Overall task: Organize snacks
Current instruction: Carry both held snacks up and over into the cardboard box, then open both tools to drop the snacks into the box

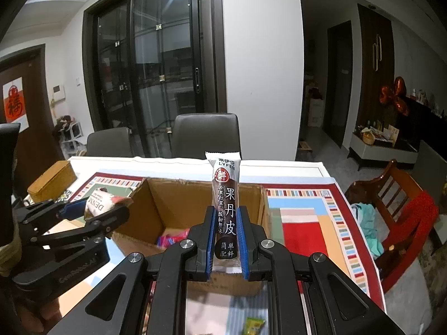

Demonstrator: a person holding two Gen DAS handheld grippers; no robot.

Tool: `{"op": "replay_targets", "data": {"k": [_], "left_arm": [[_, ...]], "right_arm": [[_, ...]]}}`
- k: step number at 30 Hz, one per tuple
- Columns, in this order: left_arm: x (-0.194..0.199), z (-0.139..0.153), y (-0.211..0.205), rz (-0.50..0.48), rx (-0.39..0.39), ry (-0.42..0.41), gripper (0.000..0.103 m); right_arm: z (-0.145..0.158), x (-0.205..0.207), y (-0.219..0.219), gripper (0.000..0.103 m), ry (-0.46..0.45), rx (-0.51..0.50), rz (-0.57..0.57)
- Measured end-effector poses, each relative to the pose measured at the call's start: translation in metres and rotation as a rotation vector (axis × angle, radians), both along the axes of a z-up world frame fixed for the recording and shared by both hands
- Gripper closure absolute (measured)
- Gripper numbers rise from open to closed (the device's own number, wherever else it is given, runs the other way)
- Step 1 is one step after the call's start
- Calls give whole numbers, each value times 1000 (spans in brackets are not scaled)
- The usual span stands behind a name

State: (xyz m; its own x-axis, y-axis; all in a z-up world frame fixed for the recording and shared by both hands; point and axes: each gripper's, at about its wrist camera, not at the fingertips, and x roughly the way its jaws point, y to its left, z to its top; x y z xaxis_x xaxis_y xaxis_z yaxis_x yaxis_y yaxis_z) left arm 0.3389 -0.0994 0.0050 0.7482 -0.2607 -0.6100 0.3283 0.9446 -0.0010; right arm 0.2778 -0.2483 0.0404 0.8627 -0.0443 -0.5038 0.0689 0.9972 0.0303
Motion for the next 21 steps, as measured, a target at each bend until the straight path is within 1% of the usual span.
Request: {"op": "replay_targets", "data": {"k": [9,12,16,21], "left_arm": [[25,-3,-8,-4,-12,8,58],[29,-7,-10,-10,-26,21,58],[37,-13,-11,-2,-21,20,58],[44,-19,-7,0,-25,39,57]], "right_arm": [[1,23,-3,87,6,1,-14],[-3,29,-6,87,12,1,-20],[-9,39,-7,87,24,11,-19],[-15,49,-6,87,38,1,-14]]}}
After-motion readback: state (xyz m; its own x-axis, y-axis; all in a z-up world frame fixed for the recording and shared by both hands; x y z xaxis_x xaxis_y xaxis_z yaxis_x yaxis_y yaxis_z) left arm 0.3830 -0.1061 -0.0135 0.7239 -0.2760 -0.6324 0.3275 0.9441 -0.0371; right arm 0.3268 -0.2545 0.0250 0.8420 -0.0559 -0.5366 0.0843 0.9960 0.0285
